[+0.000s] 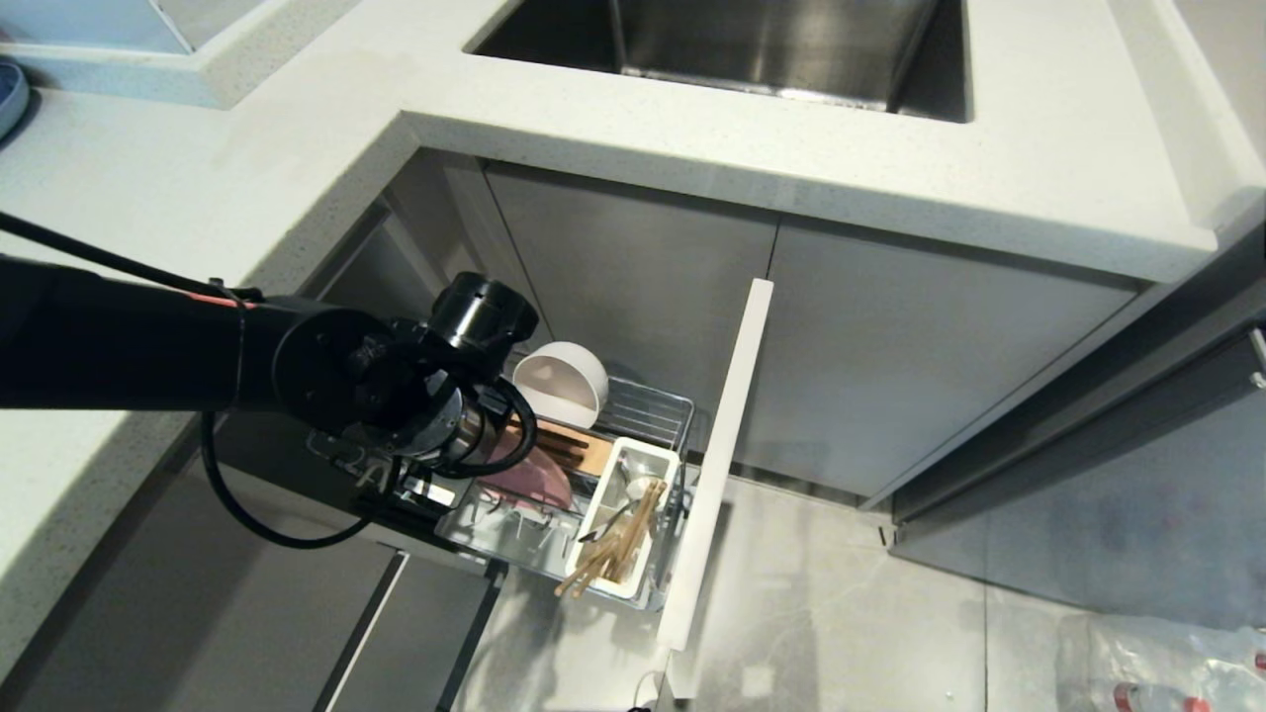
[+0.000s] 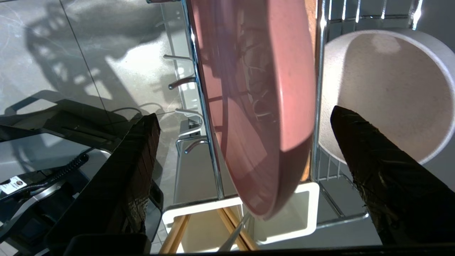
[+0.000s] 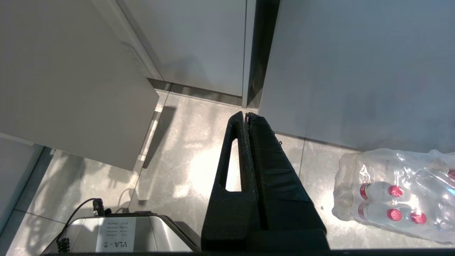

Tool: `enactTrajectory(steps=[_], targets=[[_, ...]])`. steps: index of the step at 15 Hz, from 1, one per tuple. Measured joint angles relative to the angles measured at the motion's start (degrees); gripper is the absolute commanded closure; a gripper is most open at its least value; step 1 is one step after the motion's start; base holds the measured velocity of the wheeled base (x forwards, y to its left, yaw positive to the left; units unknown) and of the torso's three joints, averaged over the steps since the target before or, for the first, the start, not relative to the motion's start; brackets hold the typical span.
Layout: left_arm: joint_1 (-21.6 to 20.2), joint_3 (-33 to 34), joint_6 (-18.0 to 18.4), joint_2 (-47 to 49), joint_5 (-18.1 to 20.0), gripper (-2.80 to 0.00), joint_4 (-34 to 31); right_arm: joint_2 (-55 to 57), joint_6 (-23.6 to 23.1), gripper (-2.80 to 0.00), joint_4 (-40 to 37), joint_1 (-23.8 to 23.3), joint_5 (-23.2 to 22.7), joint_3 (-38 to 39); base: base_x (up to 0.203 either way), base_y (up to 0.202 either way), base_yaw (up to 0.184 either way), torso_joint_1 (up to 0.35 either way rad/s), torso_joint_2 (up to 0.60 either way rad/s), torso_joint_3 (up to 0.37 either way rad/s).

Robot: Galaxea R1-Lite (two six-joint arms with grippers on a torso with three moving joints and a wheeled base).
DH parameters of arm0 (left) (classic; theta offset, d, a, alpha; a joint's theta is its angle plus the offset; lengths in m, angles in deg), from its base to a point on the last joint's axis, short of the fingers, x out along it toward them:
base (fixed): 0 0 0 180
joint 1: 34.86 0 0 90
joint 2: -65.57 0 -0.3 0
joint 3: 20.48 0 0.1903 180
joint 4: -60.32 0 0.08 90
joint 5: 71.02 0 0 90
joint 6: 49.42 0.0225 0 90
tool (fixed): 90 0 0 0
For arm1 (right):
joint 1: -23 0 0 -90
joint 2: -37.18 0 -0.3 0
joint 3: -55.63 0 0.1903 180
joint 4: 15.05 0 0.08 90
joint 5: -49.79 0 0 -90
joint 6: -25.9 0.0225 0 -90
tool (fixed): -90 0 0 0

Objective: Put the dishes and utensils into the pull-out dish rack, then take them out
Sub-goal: Take the plate out of the cupboard

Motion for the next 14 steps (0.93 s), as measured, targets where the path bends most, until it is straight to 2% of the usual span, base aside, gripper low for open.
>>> enactTrajectory(steps=[7, 8, 14], targets=[[-0.38, -0.55, -0.06, 1.37, -0.01, -2.8, 0.06, 0.0, 0.0, 0.0, 0.0, -0.02, 0.0, 0.0, 0.0, 0.0, 0.0, 0.0, 0.0, 0.0], [-0.38, -0.55, -0.06, 1.45, -0.01, 0.0, 0.06, 0.0, -0.01, 0.0, 0.01, -0.02, 0.0, 0.0, 0.0, 0.0, 0.0, 0.0, 0.0, 0.0], [-0.27, -0.4, -0.17, 1.4, -0.01, 0.0, 0.01, 0.0, -0.01, 0.0, 0.0, -0.02, 0.0, 0.0, 0.0, 0.0, 0.0, 0.0, 0.0, 0.0]])
